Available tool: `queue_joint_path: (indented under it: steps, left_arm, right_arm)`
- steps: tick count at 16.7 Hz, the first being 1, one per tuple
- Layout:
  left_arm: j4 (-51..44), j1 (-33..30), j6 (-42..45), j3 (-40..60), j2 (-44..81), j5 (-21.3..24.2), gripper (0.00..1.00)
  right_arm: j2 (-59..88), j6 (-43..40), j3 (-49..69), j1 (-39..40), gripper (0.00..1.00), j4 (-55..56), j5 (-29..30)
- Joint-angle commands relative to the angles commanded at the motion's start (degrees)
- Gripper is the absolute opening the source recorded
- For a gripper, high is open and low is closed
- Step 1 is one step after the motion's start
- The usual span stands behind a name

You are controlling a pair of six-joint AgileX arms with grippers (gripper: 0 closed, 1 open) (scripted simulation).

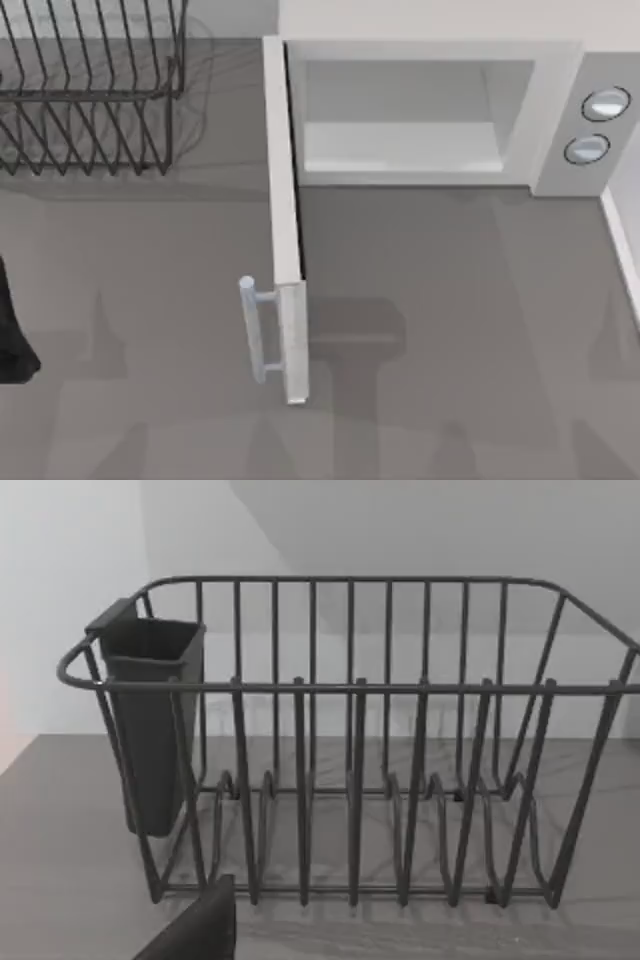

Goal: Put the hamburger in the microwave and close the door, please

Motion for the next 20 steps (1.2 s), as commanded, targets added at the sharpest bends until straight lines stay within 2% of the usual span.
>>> queue_joint_path:
  steps: [4,8,11,20]
  left_arm:
    - [0.0,0.0,0.0,0.0,0.0,0.0,1.0]
    - [0.0,0.0,0.0,0.0,0.0,0.0,1.0]
    - [0.0,0.0,0.0,0.0,0.0,0.0,1.0]
    - [0.0,0.0,0.0,0.0,0.0,0.0,1.0]
  right_arm:
    - [1.83,-1.89,1.2,-0.69,1.0,-1.49,0.0]
    - [12.04,-12.85,7.3,-4.18,1.0,-9.04,0.01]
    - [23.93,-26.55,13.98,-8.01,1.0,-17.31,0.04]
    - [63.46,-74.55,36.18,-20.71,1.0,-44.77,0.14]
